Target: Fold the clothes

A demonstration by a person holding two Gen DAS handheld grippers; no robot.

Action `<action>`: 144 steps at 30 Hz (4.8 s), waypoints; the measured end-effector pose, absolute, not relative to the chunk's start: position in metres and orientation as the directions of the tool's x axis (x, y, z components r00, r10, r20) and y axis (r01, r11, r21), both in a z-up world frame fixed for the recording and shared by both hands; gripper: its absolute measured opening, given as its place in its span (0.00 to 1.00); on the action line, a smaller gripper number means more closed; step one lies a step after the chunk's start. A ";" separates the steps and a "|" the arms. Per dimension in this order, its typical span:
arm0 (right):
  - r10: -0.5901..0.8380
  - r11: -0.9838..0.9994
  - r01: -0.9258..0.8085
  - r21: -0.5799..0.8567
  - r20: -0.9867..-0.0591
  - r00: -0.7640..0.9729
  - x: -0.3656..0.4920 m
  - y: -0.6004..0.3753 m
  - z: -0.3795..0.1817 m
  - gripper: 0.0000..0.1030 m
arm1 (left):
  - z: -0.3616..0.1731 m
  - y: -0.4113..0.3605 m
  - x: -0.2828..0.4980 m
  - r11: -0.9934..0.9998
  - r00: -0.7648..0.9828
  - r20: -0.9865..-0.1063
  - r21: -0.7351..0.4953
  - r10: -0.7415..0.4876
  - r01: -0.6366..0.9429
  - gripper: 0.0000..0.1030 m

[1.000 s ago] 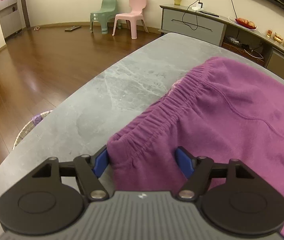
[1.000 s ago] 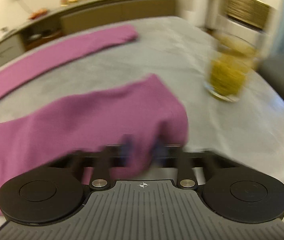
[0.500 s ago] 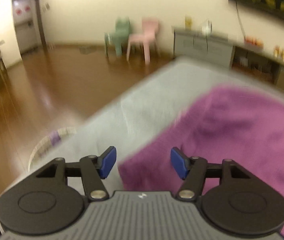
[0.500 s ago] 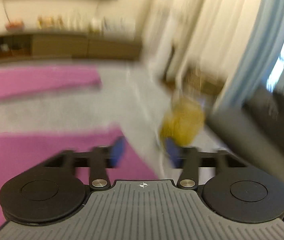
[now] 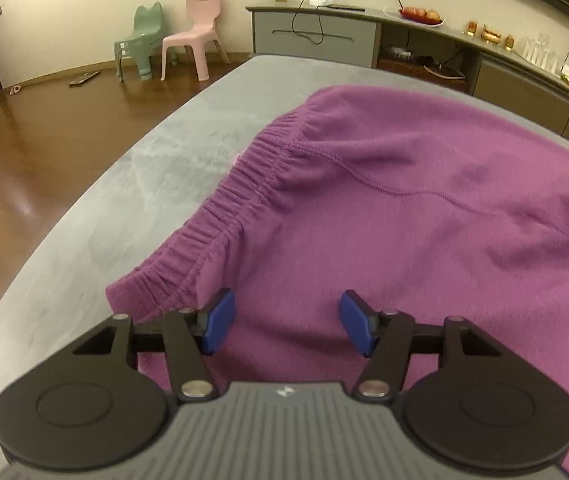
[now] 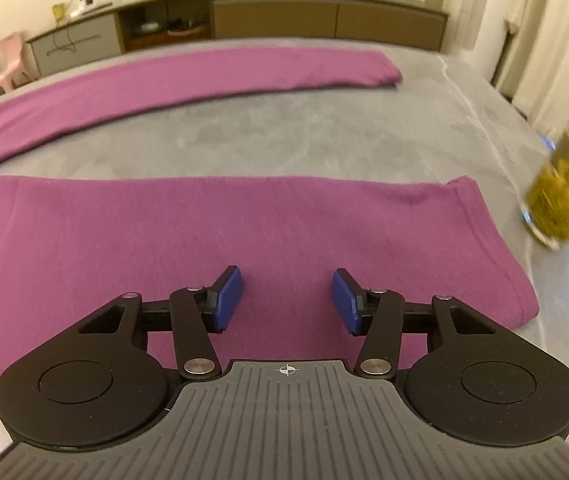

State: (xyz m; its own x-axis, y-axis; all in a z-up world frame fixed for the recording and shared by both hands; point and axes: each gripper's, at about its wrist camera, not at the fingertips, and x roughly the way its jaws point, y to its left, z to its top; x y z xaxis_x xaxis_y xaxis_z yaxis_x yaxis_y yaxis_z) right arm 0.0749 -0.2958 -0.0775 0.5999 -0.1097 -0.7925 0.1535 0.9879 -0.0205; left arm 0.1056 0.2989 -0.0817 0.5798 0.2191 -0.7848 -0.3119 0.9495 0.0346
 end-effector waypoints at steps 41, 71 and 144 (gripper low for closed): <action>0.519 0.720 -0.676 0.157 -0.768 0.375 0.391 0.234 0.010 0.74 | -0.078 0.341 0.219 0.950 0.728 -0.672 -0.119 0.136 -0.287 0.16; 0.458 0.872 -0.434 0.227 -0.693 0.558 0.407 0.178 -0.025 0.50 | -0.078 0.307 0.209 0.957 0.714 -0.640 0.139 0.283 -0.255 0.71; 0.305 0.766 -0.620 -0.170 -0.753 0.584 0.347 0.274 0.032 0.19 | -0.067 0.247 0.192 0.954 0.766 -0.590 0.284 0.255 -0.099 0.27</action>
